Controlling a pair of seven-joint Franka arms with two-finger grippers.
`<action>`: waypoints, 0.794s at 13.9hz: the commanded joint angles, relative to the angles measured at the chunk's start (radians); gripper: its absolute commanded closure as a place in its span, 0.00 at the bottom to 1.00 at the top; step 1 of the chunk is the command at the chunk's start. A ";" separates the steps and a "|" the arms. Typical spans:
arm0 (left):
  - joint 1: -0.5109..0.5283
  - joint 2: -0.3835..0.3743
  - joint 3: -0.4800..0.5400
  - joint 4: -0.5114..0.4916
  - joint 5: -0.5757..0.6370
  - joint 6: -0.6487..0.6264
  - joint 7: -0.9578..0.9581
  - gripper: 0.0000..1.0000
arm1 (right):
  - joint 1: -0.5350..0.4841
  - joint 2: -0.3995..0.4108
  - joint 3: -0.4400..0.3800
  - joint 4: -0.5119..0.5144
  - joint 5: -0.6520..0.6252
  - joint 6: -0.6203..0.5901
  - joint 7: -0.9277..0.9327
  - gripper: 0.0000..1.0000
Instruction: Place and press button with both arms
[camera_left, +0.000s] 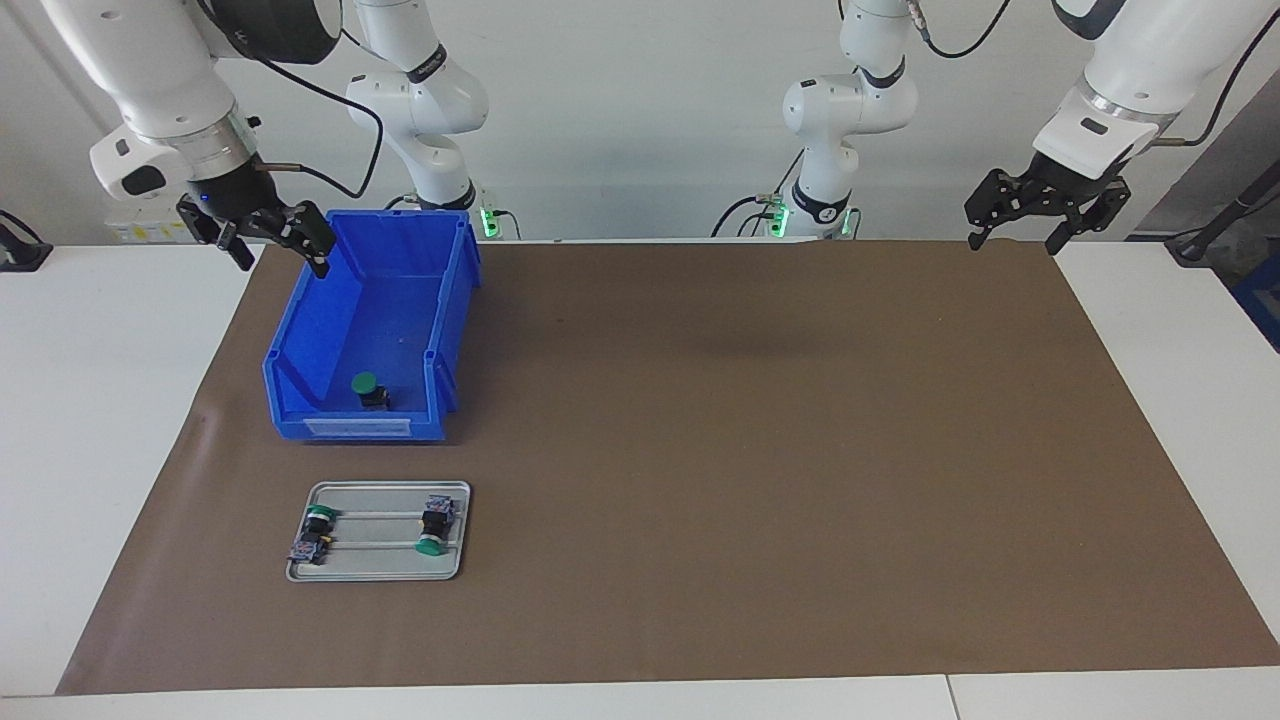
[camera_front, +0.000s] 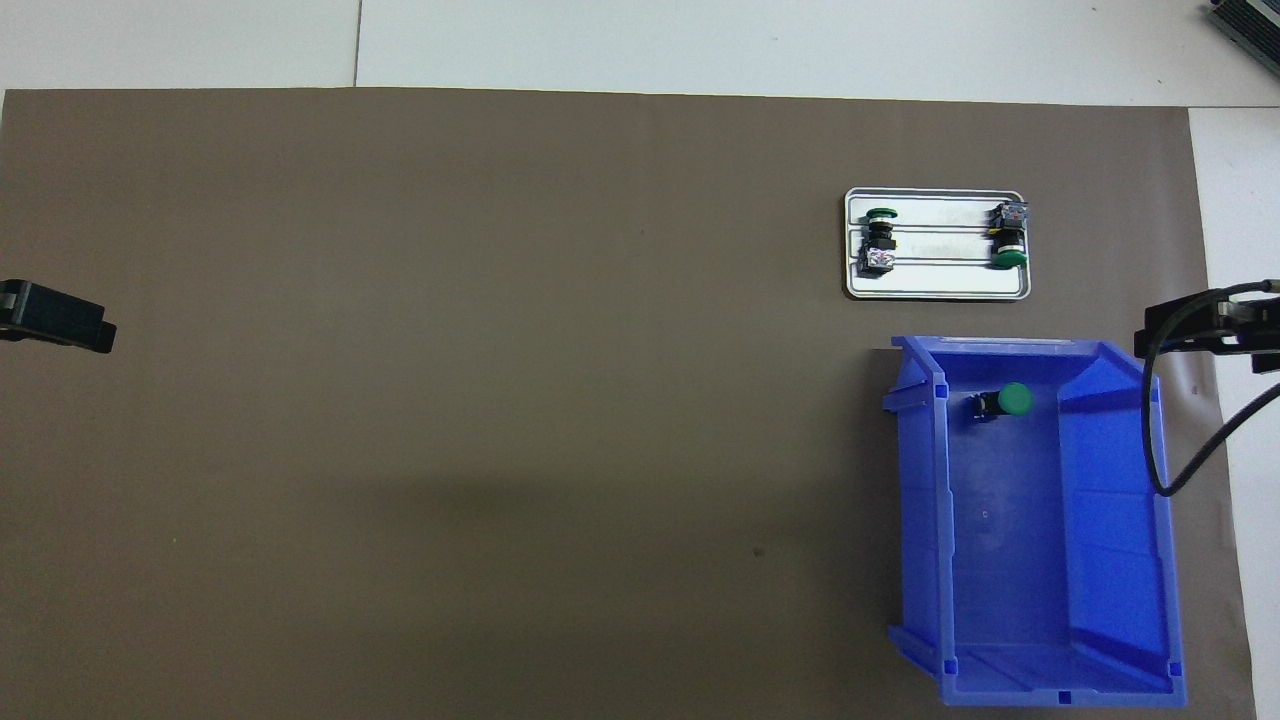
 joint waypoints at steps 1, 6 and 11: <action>0.012 -0.030 -0.005 -0.033 -0.009 -0.004 -0.001 0.00 | 0.017 0.029 -0.004 0.064 0.006 -0.052 0.003 0.00; 0.011 -0.030 -0.005 -0.033 -0.009 -0.004 -0.001 0.00 | 0.018 0.029 -0.001 0.062 -0.039 -0.036 -0.003 0.00; 0.012 -0.031 -0.005 -0.033 -0.009 -0.004 -0.001 0.00 | 0.018 0.023 -0.001 0.053 -0.025 -0.054 0.000 0.00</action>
